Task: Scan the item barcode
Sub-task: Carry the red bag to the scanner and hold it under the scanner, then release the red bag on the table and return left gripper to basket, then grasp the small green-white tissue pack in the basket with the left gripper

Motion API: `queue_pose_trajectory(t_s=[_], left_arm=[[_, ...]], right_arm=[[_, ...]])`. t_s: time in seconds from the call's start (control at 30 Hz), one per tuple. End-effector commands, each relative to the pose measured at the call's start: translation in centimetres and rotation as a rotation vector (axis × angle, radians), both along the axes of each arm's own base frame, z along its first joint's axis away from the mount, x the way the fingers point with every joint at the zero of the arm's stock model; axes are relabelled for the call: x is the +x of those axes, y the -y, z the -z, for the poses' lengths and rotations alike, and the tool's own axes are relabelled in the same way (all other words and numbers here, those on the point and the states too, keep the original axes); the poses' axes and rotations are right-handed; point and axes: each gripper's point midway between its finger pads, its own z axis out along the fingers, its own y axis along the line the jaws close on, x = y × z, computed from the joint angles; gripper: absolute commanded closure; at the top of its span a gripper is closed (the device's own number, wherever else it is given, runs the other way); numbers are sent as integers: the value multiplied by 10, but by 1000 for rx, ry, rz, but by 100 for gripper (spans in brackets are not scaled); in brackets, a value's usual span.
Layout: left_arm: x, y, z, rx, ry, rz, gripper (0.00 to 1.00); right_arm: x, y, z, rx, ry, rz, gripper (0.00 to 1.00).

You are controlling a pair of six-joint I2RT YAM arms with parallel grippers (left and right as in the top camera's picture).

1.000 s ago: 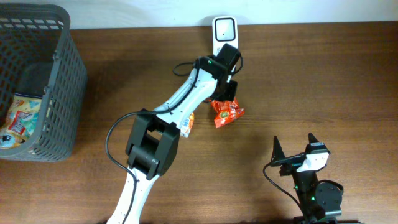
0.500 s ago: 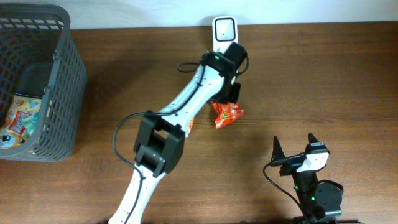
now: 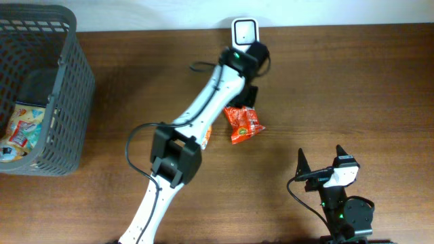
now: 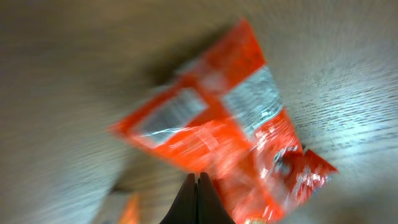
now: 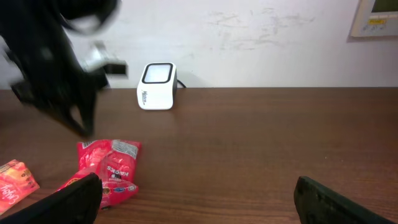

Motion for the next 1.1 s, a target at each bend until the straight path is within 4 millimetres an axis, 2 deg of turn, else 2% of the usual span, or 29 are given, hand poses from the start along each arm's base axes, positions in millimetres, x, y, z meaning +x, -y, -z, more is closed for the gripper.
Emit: queue_pose_trajectory(t_s=[0.0,0.1,0.2,0.23,0.3,0.37,0.43,0.5,0.67,0.77,0.87,0.93,0.97,1.0,1.07], left_arm=[[32,-25,-72,-72,155,-84,100],[39,-51,-126,-126,251,-131,98],[42,-78,-176,-168,358,-108,78],[43,-87,-185,-167,379,-123,78],[42,-113,-216,-179,445,-154,75],[39,-135,-241,-183,500,-194,59],[33,-161,-268,-179,563,-239,53],[25,-193,-296,-163,636,-300,34],[-6,-271,-355,-110,796,-442,18],[-21,-313,-373,-62,852,-541,18],[-28,-359,-374,-8,861,-652,21],[-32,-396,-362,29,821,-752,18],[-34,-412,-354,47,794,-796,7],[-36,-430,-343,71,752,-842,3],[-40,-459,-319,108,671,-925,1]], right_arm=[[0,4,3,2,-6,19,2],[0,4,3,2,-6,19,2],[0,4,3,2,-6,19,2],[0,4,3,2,-6,19,2],[0,4,3,2,-6,19,2],[0,4,3,2,-6,19,2],[0,4,3,2,-6,19,2],[0,4,3,2,-6,19,2],[0,4,3,2,-6,19,2],[0,4,3,2,-6,19,2],[0,4,3,2,-6,19,2],[0,4,3,2,-6,19,2],[0,4,3,2,-6,19,2],[0,4,3,2,-6,19,2],[0,4,3,2,-6,19,2]])
